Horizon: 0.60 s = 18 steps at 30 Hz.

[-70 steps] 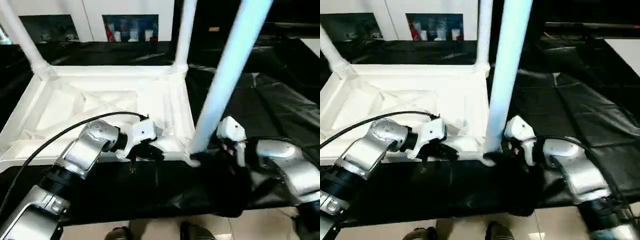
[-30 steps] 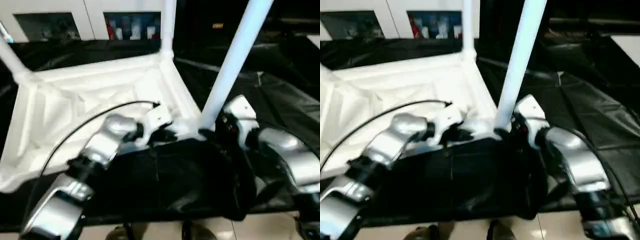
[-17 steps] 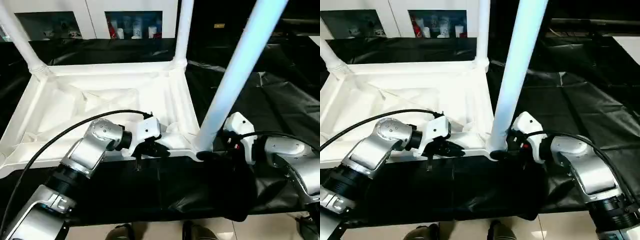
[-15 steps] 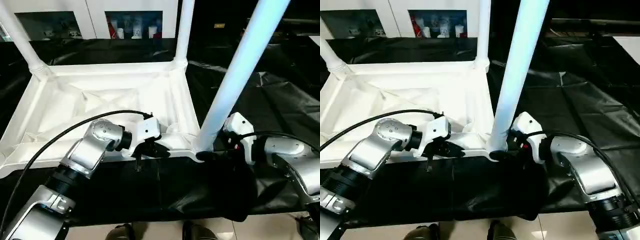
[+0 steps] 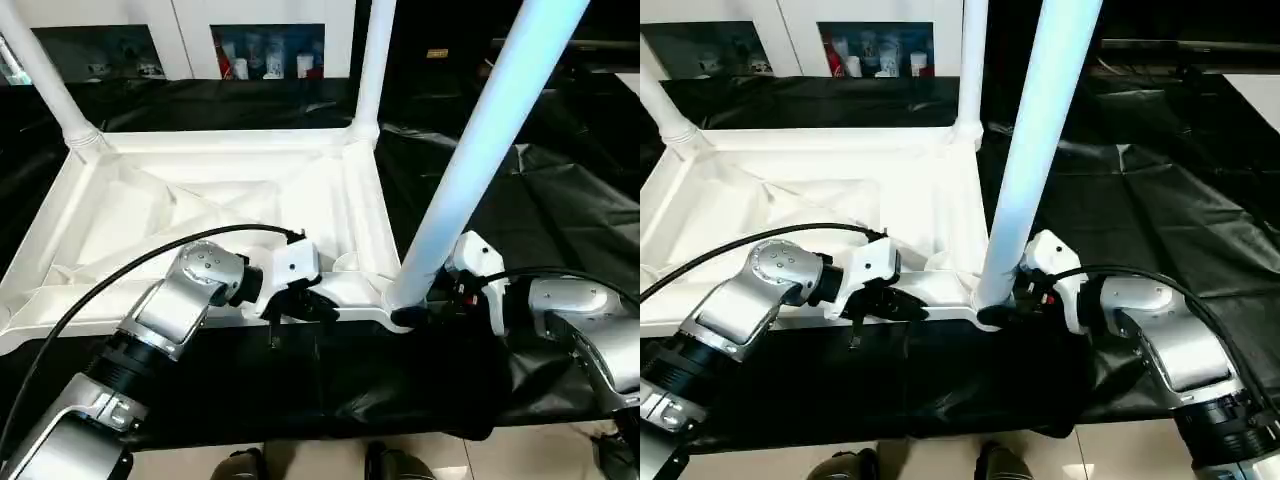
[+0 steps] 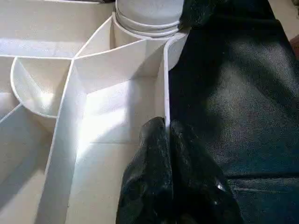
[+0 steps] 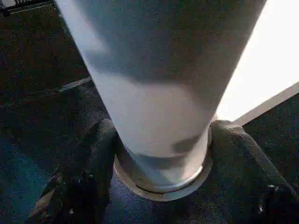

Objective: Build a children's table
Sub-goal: Rotate leg to tighten

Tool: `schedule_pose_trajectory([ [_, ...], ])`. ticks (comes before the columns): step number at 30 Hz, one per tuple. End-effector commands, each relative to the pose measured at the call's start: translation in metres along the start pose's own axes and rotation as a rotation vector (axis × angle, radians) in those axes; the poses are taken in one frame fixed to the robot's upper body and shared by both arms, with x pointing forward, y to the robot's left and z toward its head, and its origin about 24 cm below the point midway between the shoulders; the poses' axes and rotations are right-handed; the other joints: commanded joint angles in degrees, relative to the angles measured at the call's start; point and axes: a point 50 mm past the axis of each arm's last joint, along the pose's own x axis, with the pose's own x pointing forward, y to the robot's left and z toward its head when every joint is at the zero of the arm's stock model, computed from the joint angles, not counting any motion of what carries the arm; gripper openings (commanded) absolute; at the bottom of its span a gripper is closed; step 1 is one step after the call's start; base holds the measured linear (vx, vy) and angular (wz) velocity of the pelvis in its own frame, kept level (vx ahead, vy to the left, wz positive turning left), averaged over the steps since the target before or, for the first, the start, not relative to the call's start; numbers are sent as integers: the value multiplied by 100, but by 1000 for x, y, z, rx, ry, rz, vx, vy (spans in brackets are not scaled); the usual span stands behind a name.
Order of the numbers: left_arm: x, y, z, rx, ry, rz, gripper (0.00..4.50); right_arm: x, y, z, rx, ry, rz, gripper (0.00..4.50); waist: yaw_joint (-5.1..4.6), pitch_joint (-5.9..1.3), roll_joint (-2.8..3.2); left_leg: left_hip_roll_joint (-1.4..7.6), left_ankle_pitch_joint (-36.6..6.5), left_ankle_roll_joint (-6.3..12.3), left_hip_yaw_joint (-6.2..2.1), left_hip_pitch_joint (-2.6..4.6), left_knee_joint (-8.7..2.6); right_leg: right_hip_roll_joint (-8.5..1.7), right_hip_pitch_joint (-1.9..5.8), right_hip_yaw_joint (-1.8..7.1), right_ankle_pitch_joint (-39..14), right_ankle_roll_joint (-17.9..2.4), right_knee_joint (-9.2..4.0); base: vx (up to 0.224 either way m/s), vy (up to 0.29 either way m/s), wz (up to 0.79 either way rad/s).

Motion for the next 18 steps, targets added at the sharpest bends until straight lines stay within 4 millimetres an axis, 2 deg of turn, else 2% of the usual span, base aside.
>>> schedule_pose_trajectory([
  [1, 5, -9, 0, 10, 5, -86, 0, -2, -2, -3, 3, 18, -14, 267, 8, -431, -56, 135, -915, 643, -15, 93, -312, -131, 389, 116, -934, -1525, -271, 0, 0, 0],
  [5, 5, -9, 0, 6, 9, -86, 0, -2, -4, -4, 6, 20, -22, 266, 9, -439, -53, 134, -822, 700, -13, 93, -302, -123, 396, 113, -749, -1589, -248, 0, 0, 0],
  [9, 8, -2, -2, -24, 16, -11, 0, 4, -10, -9, 54, 22, -138, 266, 5, -425, -52, 128, -867, 695, -13, 88, -303, -125, 391, 112, -815, -1588, -259, 0, 0, 0],
  [12, 13, 9, -2, -54, 17, 92, 0, 14, -19, -11, 144, -24, -289, 266, -42, -396, -45, 100, -1157, 497, -19, 80, -323, -124, 361, 99, -1465, -1414, -339, 0, 0, 0],
  [13, 16, 14, -1, -75, 13, 138, 0, 19, -21, -12, 181, -36, -355, 265, -53, -393, -59, 94, -1298, 368, -39, 77, -338, -127, 368, 87, -1824, -1275, -363, 0, 0, 0],
  [14, 19, 18, -1, -89, 11, 169, 0, 24, -23, -13, 227, -42, -413, 265, -62, -379, -53, 85, -1420, 269, -41, 87, -349, -116, 334, 91, -2090, -1149, -392, 0, 0, 0],
  [18, 36, 29, 7, -157, -11, 261, 0, 50, -17, -16, 398, -89, -541, 264, -78, -385, -41, 74, -1721, 83, -68, 112, -377, -115, 288, 80, -2426, -926, -442, 0, 0, 0],
])
